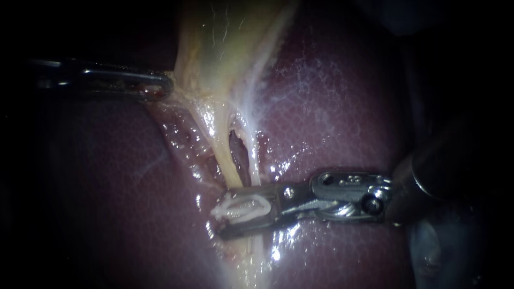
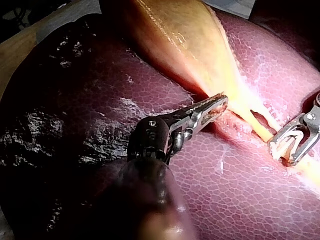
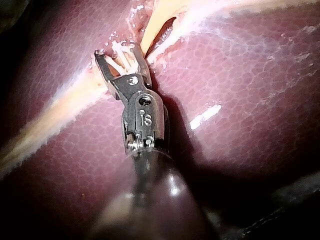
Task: Clipping second clip left tube
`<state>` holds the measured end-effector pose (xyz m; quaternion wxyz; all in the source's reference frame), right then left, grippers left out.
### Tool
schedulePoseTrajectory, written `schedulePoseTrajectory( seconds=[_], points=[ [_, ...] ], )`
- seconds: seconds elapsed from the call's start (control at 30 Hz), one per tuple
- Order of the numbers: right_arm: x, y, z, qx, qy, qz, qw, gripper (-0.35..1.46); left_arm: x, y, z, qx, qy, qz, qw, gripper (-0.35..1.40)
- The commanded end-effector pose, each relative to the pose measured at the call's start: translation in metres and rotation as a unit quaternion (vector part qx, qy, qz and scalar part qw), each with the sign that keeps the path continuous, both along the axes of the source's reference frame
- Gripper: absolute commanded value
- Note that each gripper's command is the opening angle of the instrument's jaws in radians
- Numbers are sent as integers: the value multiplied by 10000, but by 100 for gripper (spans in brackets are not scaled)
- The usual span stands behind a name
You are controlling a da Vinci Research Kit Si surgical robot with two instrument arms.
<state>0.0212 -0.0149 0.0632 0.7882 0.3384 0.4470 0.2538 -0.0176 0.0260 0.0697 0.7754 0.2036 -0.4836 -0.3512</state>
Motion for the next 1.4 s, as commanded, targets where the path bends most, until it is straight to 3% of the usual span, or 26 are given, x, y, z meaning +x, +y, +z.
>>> schedulePoseTrajectory(
  seconds=[0.03,0.23,0.7,0.83,1.1,1.4],
  points=[
    [0,0,0,-3,-3,3,10000,42,0,0,0,0,0,0,10000,-35],
    [1,1,-7,-9,112,52,9999,45,0,0,1,0,0,1,10000,-35],
    [-16,22,-77,57,502,167,9986,47,1,1,2,0,-2,4,10000,-35],
    [-26,28,-84,62,569,184,9982,47,1,1,2,0,-3,5,10000,-35],
    [-32,29,-67,45,629,217,9978,47,1,1,2,1,-3,5,10000,-35],
    [-33,29,-14,261,674,204,9972,47,1,1,2,1,-3,6,10000,-35]
  ],
)
